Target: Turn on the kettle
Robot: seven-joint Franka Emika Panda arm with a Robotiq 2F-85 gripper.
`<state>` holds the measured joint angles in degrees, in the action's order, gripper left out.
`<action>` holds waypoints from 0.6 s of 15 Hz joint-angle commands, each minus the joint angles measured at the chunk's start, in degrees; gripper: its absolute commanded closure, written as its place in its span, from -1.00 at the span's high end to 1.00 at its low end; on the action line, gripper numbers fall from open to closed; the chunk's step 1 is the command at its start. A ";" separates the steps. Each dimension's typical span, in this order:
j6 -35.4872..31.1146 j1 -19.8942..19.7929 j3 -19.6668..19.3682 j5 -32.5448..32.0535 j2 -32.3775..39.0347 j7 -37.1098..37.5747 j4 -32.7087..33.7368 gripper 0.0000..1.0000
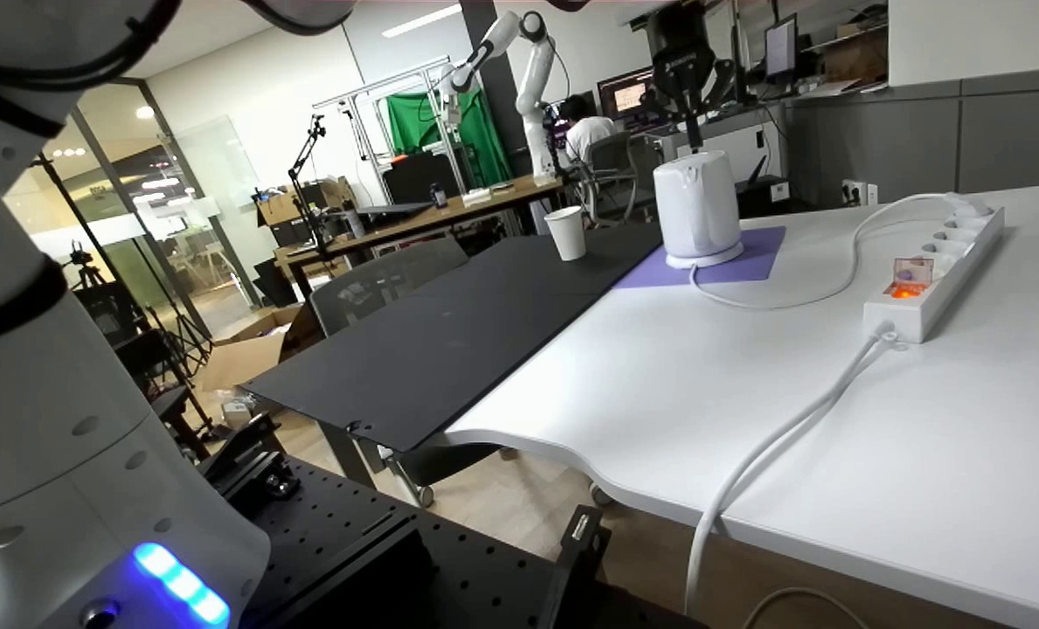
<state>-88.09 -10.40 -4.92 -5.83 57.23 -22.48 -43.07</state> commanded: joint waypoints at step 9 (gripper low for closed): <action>2.56 0.69 -0.66 -0.12 2.62 0.90 4.05 -1.00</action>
<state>-85.53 -9.71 -5.58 -5.95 59.85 -21.57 -39.02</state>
